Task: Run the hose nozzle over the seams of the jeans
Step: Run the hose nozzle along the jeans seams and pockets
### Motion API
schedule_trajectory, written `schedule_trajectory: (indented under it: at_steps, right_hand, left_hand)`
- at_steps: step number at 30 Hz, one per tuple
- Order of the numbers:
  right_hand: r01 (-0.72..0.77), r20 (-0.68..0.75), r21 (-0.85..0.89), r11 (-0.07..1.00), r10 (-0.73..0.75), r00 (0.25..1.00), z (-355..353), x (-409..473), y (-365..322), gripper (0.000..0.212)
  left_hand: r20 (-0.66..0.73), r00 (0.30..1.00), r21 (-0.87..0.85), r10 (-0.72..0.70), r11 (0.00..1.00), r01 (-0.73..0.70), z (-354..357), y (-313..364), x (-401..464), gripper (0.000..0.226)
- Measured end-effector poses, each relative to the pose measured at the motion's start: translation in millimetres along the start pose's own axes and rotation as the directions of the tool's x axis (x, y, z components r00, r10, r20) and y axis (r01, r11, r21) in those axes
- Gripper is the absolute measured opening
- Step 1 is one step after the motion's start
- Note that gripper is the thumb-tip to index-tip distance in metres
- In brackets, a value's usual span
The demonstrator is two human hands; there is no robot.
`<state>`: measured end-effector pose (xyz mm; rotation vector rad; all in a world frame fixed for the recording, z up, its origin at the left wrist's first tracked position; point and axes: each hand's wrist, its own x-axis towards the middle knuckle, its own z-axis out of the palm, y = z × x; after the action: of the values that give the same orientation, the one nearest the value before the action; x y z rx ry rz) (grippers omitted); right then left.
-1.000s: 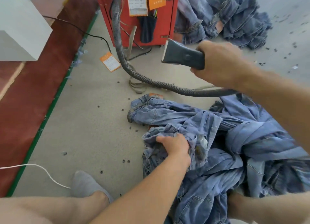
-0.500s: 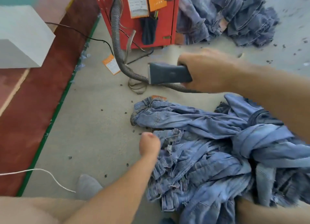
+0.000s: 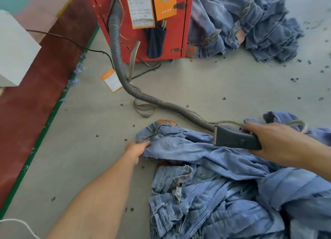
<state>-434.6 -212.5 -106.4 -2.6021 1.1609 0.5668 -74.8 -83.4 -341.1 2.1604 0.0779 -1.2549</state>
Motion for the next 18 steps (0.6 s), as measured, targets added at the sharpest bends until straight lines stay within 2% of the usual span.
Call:
schedule_trajectory:
  at_steps: [2, 4, 6, 8, 10, 14, 16, 17, 18]
  right_hand:
    - [-0.010, 0.005, 0.021, 1.000, 0.010, 1.000, 0, 7, -3, 0.019]
    - [-0.024, 0.006, 0.057, 0.998, 0.024, 1.000, -2, 12, -11, 0.018]
    - [-0.037, -0.009, 0.093, 0.995, 0.038, 0.999, -6, 13, -22, 0.023]
    - [-0.054, -0.035, 0.138, 0.989, 0.059, 0.998, -17, 8, -36, 0.030]
    - [-0.057, -0.067, 0.197, 0.979, 0.071, 0.995, -32, -2, -51, 0.038]
    - [-0.066, -0.213, 0.329, 0.942, 0.142, 0.967, -62, -37, -73, 0.046]
    - [-0.058, -0.260, 0.412, 0.909, 0.179, 0.949, -74, -62, -75, 0.049]
    - [-0.045, -0.263, 0.430, 0.902, 0.173, 0.949, -78, -75, -75, 0.049]
    - [-0.025, -0.261, 0.436, 0.900, 0.153, 0.953, -80, -86, -75, 0.047]
  left_hand:
    - [0.039, 0.995, 0.053, 0.094, 0.994, -0.096, -5, 3, 1, 0.042]
    - [0.100, 0.972, -0.052, 0.212, 0.977, -0.208, -19, 14, -15, 0.025]
    - [0.260, 0.911, -0.324, 0.321, 0.918, -0.230, -39, 30, -48, 0.030]
    - [0.394, 0.806, -0.482, 0.442, 0.846, -0.229, -62, 45, -93, 0.049]
    - [0.467, 0.704, -0.509, 0.534, 0.814, -0.280, -84, 59, -139, 0.054]
    - [0.500, 0.563, -0.502, 0.659, 0.749, -0.432, -141, 84, -227, 0.048]
    - [0.584, 0.460, -0.415, 0.669, 0.733, -0.539, -173, 74, -269, 0.053]
    - [0.660, 0.401, -0.390, 0.635, 0.746, -0.539, -186, 59, -283, 0.052]
    - [0.744, 0.360, -0.369, 0.564, 0.795, -0.482, -195, 39, -293, 0.049]
